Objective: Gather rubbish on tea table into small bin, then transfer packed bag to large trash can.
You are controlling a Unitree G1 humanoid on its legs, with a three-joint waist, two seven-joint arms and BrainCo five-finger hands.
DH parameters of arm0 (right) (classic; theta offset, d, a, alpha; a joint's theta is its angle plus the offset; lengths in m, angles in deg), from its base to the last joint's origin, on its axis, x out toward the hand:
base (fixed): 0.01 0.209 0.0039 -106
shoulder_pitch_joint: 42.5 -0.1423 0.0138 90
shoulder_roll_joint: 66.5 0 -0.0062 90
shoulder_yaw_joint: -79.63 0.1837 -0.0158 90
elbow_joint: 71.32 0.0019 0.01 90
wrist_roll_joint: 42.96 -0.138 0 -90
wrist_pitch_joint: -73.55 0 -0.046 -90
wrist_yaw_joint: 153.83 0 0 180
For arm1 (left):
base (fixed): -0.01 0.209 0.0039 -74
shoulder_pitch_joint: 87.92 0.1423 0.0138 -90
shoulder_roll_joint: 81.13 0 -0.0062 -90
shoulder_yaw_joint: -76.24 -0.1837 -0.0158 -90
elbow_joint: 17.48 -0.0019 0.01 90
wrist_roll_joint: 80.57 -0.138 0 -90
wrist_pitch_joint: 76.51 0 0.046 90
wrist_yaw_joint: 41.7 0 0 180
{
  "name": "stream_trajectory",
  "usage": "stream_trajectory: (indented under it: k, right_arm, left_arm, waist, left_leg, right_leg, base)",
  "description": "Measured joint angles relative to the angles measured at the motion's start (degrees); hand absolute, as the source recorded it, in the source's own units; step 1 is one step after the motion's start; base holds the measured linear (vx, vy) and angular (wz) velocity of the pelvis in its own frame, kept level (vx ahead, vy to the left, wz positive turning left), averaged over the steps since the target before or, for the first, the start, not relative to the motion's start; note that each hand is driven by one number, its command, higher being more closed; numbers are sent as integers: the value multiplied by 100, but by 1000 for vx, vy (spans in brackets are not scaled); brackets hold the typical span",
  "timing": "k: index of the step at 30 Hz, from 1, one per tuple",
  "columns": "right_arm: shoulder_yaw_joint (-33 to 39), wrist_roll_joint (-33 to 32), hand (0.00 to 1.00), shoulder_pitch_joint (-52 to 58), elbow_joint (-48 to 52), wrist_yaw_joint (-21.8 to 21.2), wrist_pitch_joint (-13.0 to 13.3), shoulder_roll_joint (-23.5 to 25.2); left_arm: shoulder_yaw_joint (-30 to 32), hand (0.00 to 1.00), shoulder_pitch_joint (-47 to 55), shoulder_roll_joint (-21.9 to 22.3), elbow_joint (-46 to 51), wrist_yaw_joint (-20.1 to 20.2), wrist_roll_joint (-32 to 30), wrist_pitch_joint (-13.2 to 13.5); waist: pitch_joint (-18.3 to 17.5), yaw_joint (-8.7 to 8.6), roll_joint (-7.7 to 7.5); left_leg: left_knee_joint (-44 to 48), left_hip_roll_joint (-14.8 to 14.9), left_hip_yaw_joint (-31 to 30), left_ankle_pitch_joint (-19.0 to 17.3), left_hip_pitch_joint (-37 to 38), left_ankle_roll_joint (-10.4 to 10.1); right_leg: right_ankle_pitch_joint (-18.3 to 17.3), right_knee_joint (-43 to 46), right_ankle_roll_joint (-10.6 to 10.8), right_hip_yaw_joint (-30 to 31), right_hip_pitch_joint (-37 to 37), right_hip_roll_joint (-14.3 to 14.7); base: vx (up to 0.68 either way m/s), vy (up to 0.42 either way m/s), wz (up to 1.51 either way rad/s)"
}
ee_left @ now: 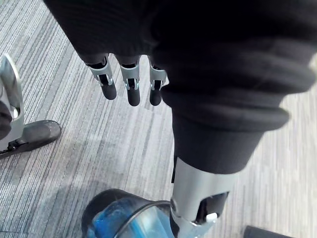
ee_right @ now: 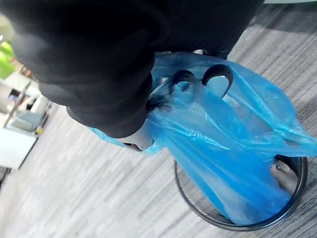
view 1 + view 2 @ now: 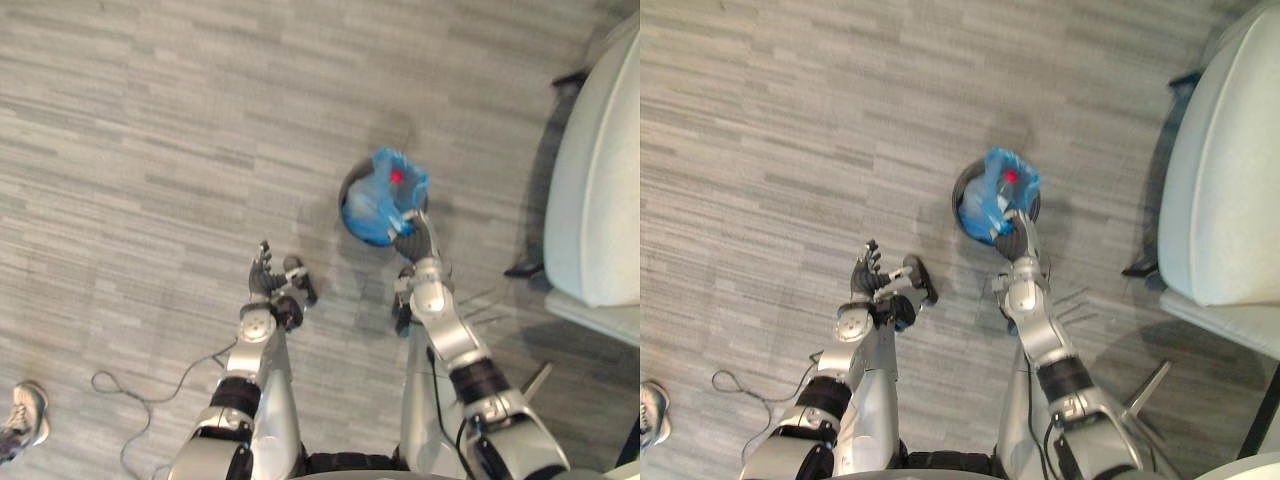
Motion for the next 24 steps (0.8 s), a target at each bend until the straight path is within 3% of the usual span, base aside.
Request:
stream_trajectory:
  k: [6,10,12,13,15,17,18,20,21,22,23,24]
  right_arm:
    - [45,14,100,793,300,-422,134,-74]
    - [60,48,100,947,629,-620,304,-83]
    - [45,50,100,922,807,-627,328,-90]
    - [13,49,100,852,820,-627,340,-166]
    - [-46,43,100,926,894,-634,348,-195]
    - [-113,12,100,1036,1110,-735,391,-202]
    - [-172,-8,100,1002,1291,-753,526,-225]
    - [-201,-65,100,873,1450,-760,639,-349]
    - [-302,-211,100,674,1477,-760,730,-588]
    - [-313,-236,100,614,1477,-761,751,-640]
    - [-339,-290,100,337,1455,-759,782,-883]
    - [-384,-310,100,242,1436,-764,779,-1012]
  left_arm:
    - [-212,0,698,-203,-161,83,-366,-108]
    - [-197,0,1052,-320,-140,91,-519,-114]
    - [-170,0,1054,-313,-22,115,-520,-114]
    - [-164,0,1073,-288,76,144,-519,-113]
    - [-143,0,1083,-294,216,212,-517,-104]
    - [-75,0,1350,-294,662,209,-512,-99]
    - [36,0,1613,-288,1066,209,-508,-96]
    - [58,0,1806,-285,1384,208,-507,-94]
    - [53,0,2000,-227,1645,218,-503,-85]
    - [53,0,2032,-212,1696,222,-500,-78]
    - [56,0,2042,-106,1784,249,-465,-69]
    - [46,0,2059,-71,1857,282,-445,-69]
  waist:
    - [-679,-42,-140]
    - [-1035,-70,-169]
    - [-1040,-58,-181]
    - [-1046,-45,-172]
    - [-1040,-53,-231]
    - [-1099,5,-302]
    - [-1182,89,-376]
    - [-1230,221,-359]
    - [-1444,352,-311]
    - [-1466,364,-307]
    - [-1361,367,-88]
    - [-1359,374,-18]
  left_leg:
    - [-584,-205,-90,80,973,-49]
    - [-850,-225,34,83,1224,-45]
    - [-840,-233,136,78,1271,-40]
    - [-958,-210,213,77,1400,90]
    - [-1054,-145,393,28,1655,185]
    - [-991,-186,329,25,1851,195]
    - [-893,-239,323,37,1821,208]
    - [-960,-309,305,183,1708,209]
    - [-1317,-353,300,467,1477,189]
    - [-1362,-362,304,531,1403,198]
    - [-1460,-255,190,790,1247,195]
    - [-1577,-231,127,923,1202,163]
  right_leg:
    - [270,-1189,86,-205,1290,114]
    - [914,-1783,109,94,1472,226]
    - [1186,-1449,-85,26,1146,199]
    - [1428,-1440,-203,-160,1086,215]
    - [446,86,-366,-358,989,151]
    - [-239,1415,-84,-385,1387,300]
    - [-633,1338,-37,-366,1737,404]
    - [-875,651,-52,-398,1908,471]
    - [-1041,-239,-325,-470,2003,649]
    - [-1085,-396,-406,-487,2025,671]
    - [-885,-654,-526,-603,1992,832]
    - [-805,-767,-572,-659,1975,889]
  base:
    - [193,-2,5]
    - [84,48,-49]
    - [-53,103,-77]
    - [-108,79,-81]
    - [-131,24,-38]
    - [-142,-55,15]
    - [-148,-88,10]
    - [-194,-58,1]
    - [-196,-54,-2]
    - [-188,-76,13]
    - [-170,-106,25]
    - [-231,-126,31]
